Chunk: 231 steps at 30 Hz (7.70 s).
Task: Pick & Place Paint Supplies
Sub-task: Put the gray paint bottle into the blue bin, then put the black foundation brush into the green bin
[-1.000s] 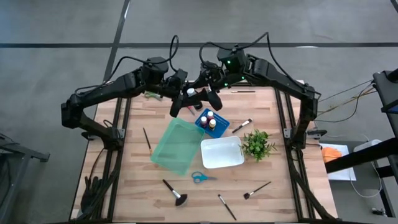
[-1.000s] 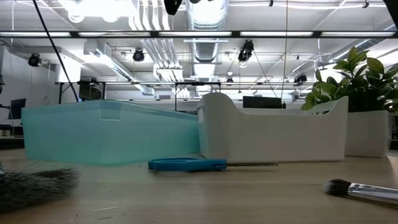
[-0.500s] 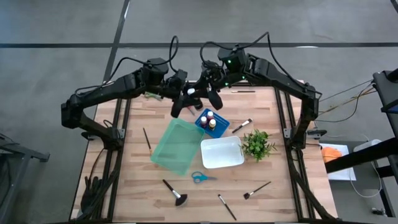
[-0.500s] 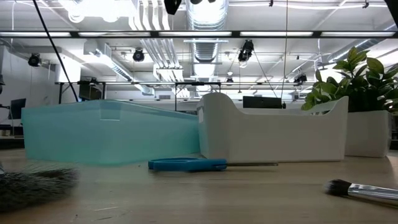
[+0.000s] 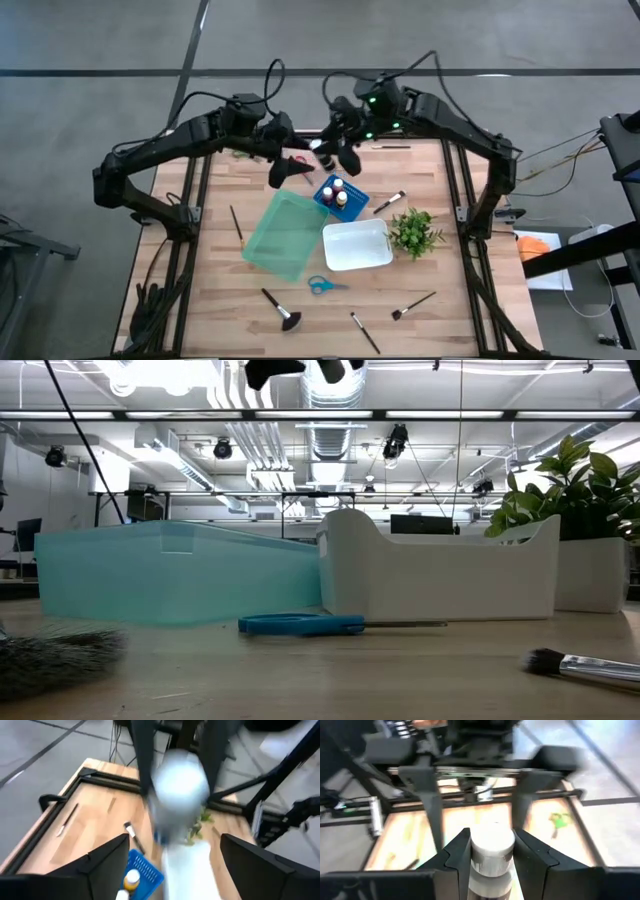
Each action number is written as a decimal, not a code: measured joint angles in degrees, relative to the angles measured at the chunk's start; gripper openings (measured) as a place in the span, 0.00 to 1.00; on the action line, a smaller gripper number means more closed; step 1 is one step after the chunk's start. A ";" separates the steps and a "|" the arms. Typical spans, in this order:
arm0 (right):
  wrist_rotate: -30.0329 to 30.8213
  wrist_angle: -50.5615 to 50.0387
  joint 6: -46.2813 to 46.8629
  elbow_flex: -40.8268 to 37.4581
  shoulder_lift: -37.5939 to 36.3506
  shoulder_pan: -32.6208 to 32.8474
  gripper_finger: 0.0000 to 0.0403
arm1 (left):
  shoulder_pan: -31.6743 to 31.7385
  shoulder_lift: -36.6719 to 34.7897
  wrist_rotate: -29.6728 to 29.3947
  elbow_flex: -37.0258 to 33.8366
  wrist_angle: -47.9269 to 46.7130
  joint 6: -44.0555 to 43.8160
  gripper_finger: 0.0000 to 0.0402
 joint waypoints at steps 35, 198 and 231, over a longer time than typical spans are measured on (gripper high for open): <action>18.80 77.96 8.65 -91.29 -40.79 1.33 0.27 | -0.09 -7.37 -16.47 -0.11 4.13 -1.30 0.84; 1.54 -0.84 46.20 -62.85 -46.95 -25.43 0.61 | 0.31 -12.05 -30.73 -8.76 -1.80 -14.38 0.84; 11.21 0.24 54.85 -80.40 -28.63 -26.41 0.61 | 0.57 -11.81 -29.18 -13.77 16.09 -25.50 0.84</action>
